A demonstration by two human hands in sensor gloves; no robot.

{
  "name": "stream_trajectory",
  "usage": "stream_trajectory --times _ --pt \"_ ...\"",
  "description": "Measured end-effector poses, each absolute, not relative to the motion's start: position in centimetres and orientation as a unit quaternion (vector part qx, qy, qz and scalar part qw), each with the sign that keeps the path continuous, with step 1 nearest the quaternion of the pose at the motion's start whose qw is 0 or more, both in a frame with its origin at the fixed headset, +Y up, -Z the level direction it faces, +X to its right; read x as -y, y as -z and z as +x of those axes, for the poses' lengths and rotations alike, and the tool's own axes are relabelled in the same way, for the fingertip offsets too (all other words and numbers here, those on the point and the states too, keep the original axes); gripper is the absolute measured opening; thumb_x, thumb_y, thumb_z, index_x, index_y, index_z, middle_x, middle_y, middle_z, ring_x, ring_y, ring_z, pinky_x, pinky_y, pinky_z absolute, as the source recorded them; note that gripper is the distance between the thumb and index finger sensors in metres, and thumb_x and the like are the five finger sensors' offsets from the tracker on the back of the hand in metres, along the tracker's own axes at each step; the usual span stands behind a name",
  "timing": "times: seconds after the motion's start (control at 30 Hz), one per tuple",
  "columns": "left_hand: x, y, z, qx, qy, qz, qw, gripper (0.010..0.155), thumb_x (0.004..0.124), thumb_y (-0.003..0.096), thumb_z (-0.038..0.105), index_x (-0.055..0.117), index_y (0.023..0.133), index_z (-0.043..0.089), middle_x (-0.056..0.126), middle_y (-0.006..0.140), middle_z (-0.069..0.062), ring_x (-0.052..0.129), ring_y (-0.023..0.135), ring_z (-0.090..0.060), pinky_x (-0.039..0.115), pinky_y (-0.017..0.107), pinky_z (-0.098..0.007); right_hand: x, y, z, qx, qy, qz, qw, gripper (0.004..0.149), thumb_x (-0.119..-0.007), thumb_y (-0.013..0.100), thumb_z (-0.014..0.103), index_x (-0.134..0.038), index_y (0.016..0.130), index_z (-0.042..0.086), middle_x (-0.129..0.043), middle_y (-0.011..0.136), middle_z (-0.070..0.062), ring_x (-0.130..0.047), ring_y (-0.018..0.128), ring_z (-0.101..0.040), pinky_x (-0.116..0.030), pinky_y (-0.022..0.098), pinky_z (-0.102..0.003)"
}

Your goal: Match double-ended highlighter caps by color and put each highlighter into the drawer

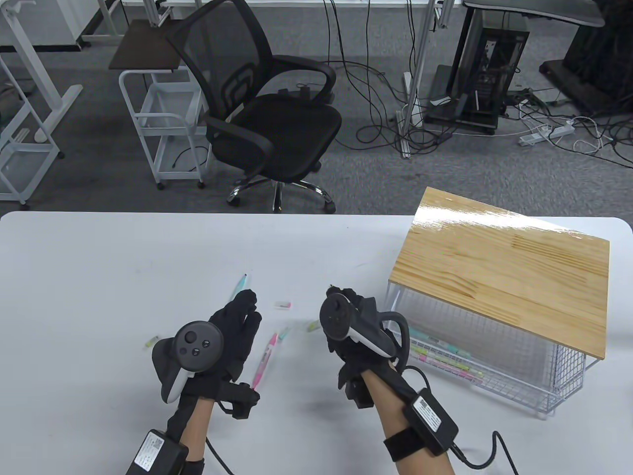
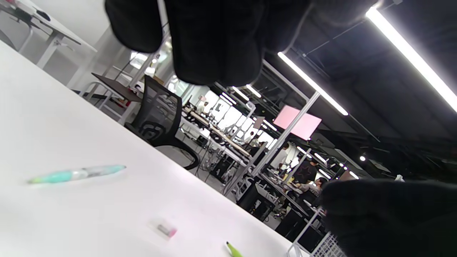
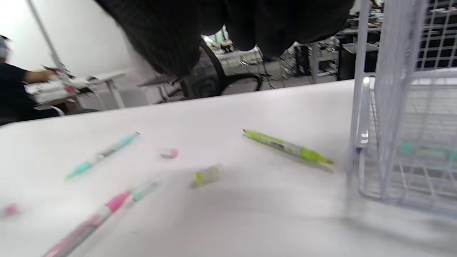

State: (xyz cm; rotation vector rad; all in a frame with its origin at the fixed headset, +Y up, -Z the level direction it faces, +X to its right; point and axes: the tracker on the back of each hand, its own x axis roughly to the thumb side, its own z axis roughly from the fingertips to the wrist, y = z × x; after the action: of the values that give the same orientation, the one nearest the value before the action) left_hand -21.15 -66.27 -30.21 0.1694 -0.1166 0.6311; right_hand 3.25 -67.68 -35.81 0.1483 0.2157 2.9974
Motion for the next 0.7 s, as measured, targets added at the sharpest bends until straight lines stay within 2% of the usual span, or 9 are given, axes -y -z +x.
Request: stream_trajectory --times 0.33,0.47,0.6,0.7 --pt "64.9 29.9 -21.5 0.065 -0.259 0.097 0.959 0.057 0.053 0.0609 0.052 0.048 0.114 0.033 0.069 0.118 -0.003 0.071 0.109 -0.032 0.056 0.082 -0.062 73.9 43.3 1.4 -0.145 -0.987 -0.066 -0.016 0.074 -0.078 0.059 0.030 -0.037 0.118 0.010 -0.047 0.119 -0.028 -0.060 0.102 -0.056 -0.060 0.071 -0.063" --pt "64.3 29.8 -21.8 0.067 -0.266 0.111 0.955 0.057 0.053 0.0610 0.052 0.048 0.114 0.034 0.069 0.118 -0.003 0.071 0.109 -0.032 0.055 0.082 -0.062 75.6 45.0 1.8 -0.154 -0.983 -0.087 -0.052 0.075 -0.077 0.059 0.031 -0.035 0.118 0.009 -0.047 0.118 -0.029 -0.059 0.101 -0.057 -0.059 0.070 -0.063" --pt "64.1 30.1 -22.0 0.068 -0.263 0.095 0.958 0.057 0.053 0.0610 0.053 0.049 0.115 0.034 0.068 0.119 -0.004 0.070 0.110 -0.032 0.055 0.082 -0.063 76.8 46.2 2.3 -0.165 -0.977 -0.113 -0.069 0.076 -0.078 0.058 0.029 -0.035 0.117 0.008 -0.047 0.117 -0.031 -0.057 0.100 -0.059 -0.058 0.069 -0.065" --pt "64.1 30.2 -21.9 0.069 -0.252 0.093 0.961 0.057 0.053 0.0610 0.053 0.048 0.115 0.035 0.068 0.119 -0.003 0.070 0.110 -0.033 0.055 0.082 -0.063 77.4 46.7 2.4 -0.167 -0.974 -0.118 -0.097 0.076 -0.080 0.057 0.029 -0.037 0.117 0.008 -0.054 0.115 -0.029 -0.064 0.097 -0.056 -0.061 0.068 -0.063"
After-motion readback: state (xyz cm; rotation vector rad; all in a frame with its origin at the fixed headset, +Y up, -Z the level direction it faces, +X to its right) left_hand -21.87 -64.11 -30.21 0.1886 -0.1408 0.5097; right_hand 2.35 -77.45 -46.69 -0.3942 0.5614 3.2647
